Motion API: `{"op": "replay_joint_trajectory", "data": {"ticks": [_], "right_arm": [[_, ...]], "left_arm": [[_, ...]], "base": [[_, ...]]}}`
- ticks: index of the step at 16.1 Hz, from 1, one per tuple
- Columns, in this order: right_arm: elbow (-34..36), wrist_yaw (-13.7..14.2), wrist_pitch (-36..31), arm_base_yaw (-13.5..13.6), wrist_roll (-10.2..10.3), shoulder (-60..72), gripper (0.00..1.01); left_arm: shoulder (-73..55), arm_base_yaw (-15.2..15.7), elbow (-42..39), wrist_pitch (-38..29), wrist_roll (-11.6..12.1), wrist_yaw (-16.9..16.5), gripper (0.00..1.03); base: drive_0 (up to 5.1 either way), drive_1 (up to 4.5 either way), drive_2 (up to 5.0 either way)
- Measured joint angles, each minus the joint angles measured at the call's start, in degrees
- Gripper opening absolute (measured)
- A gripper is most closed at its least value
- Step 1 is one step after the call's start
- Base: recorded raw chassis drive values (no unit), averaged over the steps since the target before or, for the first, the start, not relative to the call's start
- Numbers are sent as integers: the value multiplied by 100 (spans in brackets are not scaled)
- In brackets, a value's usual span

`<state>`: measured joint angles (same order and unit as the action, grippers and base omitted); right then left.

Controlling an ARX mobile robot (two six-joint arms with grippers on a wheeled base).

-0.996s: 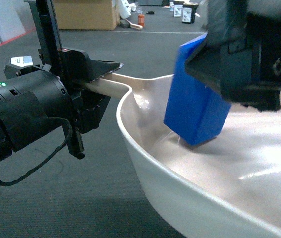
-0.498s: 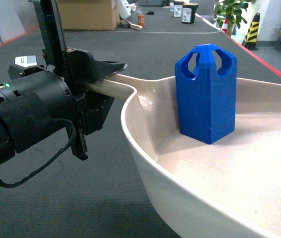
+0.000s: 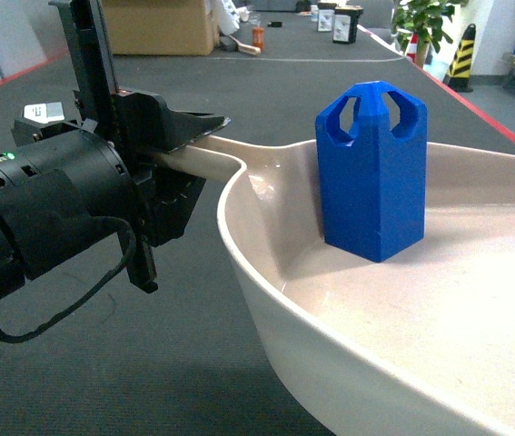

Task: Place part in tray to right shelf

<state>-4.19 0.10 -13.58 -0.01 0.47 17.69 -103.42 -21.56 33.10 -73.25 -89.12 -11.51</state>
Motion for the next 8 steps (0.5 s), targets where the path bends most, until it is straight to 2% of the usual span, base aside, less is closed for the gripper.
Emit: {"op": "replay_joint_trajectory", "data": {"ticks": [4,6,8], "right_arm": [[9,0,9,0,-11,-17,77],[9,-15,2,0,-11,-11,97],[9,-13,7,0,-11,-13,98]], "left_arm": [[0,7,0,-2,2,13,14],[0,35,-2,7,2,15,14],[0,26,-2,-9,2,24,14]], "base": [[0,0,0],[484,-295,-204],[476,-260,-260]]}}
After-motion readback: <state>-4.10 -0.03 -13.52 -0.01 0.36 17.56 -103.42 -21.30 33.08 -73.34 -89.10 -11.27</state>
